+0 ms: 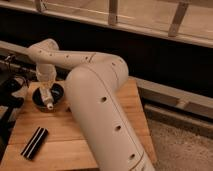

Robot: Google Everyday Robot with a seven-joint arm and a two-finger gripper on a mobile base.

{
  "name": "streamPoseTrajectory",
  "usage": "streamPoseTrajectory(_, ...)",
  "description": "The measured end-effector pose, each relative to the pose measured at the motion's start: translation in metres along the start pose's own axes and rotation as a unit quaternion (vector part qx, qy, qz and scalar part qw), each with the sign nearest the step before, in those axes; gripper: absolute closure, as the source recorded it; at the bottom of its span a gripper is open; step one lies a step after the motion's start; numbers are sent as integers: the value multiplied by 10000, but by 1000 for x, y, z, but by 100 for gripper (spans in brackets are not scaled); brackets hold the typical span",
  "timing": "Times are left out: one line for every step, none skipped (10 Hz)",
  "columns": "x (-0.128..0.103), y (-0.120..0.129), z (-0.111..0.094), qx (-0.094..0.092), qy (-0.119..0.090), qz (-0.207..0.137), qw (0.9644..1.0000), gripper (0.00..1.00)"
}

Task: Place the bottle in the ceramic bowl

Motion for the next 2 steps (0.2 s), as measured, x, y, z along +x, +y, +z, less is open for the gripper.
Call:
streamPoseTrajectory(5,0,3,81,120,59,9999,89)
streamPoseTrajectory(13,-4,0,98,162,86,9998,83)
